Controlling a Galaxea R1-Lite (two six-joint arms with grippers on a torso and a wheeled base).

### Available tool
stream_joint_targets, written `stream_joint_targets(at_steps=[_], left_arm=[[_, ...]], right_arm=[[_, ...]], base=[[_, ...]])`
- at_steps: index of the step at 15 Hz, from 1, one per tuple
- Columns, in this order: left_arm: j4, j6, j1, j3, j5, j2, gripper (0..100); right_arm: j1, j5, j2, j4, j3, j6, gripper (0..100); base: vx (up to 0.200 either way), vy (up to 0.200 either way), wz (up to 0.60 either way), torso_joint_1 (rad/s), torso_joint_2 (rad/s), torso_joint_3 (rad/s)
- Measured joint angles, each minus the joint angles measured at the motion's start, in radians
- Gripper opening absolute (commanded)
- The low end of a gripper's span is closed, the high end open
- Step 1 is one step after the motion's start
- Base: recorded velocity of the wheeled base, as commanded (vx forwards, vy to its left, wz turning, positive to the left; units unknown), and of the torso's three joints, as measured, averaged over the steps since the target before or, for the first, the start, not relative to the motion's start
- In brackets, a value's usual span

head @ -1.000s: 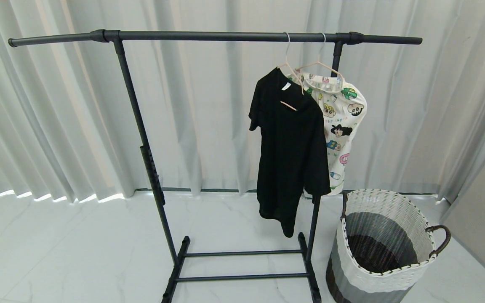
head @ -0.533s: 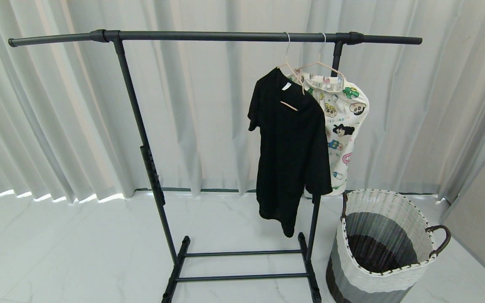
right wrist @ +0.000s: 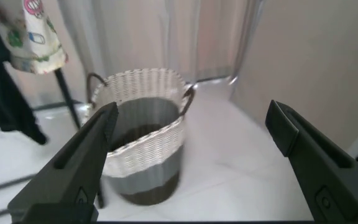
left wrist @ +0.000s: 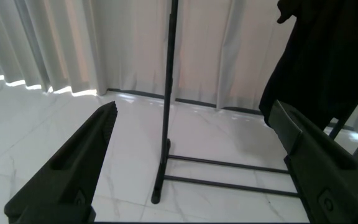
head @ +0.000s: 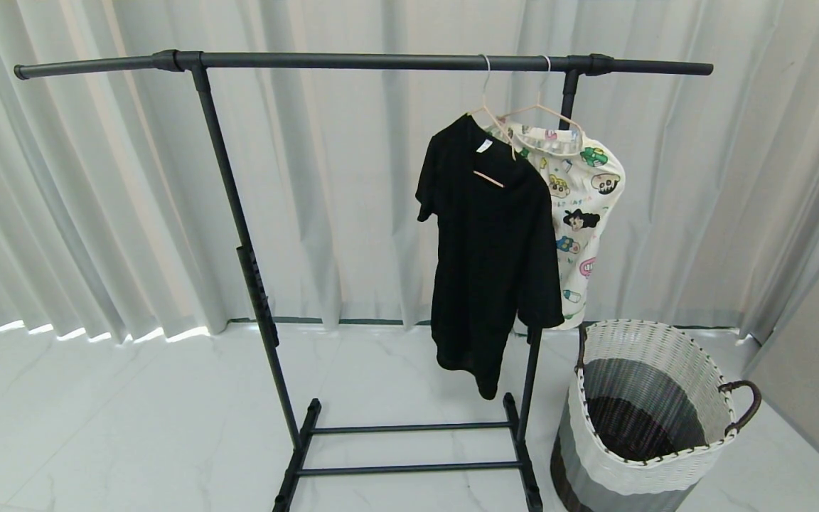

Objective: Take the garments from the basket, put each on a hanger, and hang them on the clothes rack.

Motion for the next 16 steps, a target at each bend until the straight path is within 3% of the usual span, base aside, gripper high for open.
stream_joint_targets(at_steps=[4,16], left_arm=[[0.000,0.000,0.000,0.000,0.000,0.000,100],[0.000,0.000,0.000,0.000,0.000,0.000,100]], right_arm=[[0.000,-0.038,-0.002,0.001,0.000,0.269,100],[0.000,-0.062,-0.003,-0.001,0.000,0.290,100]], base=[[0.000,0.000,0.00,0.000,0.00,0.000],[0.000,0.000,0.00,0.000,0.00,0.000]])
